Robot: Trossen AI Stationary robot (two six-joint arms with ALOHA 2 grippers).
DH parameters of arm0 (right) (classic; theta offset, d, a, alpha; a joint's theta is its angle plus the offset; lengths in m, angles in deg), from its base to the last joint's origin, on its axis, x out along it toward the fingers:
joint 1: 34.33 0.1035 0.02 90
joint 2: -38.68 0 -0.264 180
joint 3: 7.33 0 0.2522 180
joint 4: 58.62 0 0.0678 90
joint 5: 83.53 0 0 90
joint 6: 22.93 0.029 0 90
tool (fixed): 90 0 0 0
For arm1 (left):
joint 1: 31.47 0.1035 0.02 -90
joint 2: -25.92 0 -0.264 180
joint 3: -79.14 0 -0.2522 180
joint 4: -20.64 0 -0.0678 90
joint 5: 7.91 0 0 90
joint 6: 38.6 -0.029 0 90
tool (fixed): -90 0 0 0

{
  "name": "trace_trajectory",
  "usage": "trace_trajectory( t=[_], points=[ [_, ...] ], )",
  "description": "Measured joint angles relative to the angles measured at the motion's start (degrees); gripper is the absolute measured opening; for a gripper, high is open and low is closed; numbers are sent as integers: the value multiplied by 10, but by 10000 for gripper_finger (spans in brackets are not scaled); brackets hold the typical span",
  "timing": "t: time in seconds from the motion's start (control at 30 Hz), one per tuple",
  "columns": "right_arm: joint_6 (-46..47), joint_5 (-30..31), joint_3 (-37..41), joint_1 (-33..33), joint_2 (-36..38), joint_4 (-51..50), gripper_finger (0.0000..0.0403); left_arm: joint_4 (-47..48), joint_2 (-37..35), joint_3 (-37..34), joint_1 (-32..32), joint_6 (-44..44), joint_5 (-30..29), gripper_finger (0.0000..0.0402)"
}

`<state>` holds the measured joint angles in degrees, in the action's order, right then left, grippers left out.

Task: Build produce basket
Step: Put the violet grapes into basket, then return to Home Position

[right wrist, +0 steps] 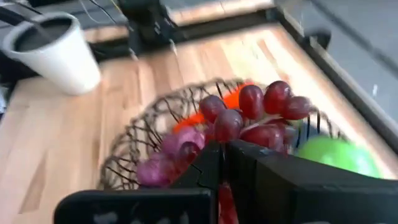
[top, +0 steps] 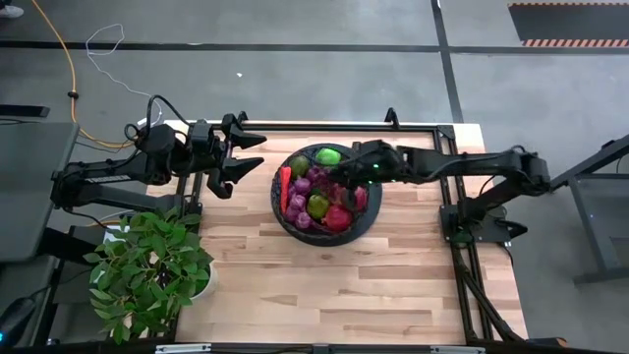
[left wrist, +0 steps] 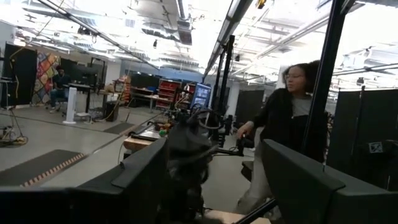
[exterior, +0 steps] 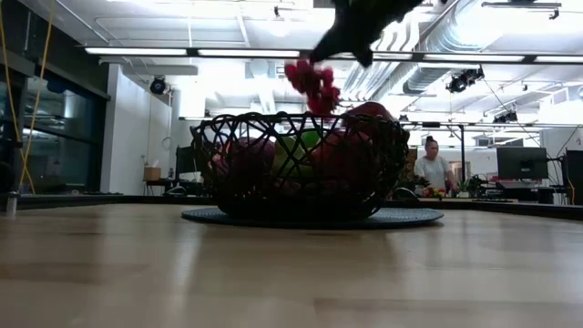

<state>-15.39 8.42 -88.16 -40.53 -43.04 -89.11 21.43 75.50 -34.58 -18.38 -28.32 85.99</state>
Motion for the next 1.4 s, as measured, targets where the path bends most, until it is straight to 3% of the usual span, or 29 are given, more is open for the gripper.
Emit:
trace_trajectory(
  t=[0.3,0.57,0.67,0.83,1.03,1.23,1.4],
  points=[
    [69,-31,0,-28,-79,-12,0,1,0,0,0,0,0,247],
    [67,-17,0,-44,-88,-23,11,4,0,0,0,0,0,247],
    [55,-25,0,-48,-87,-37,46,11,0,0,0,0,0,247],
    [41,-6,-3,-55,-82,-47,148,18,0,0,0,0,0,247],
    [-39,-6,-63,-69,-44,-90,250,27,0,0,0,-8,1,247],
    [-69,-44,-52,-73,48,-102,270,48,-1,0,0,-20,1,247],
    [-19,-48,53,-67,148,-24,271,51,-1,0,0,-22,1,247]
  ],
)
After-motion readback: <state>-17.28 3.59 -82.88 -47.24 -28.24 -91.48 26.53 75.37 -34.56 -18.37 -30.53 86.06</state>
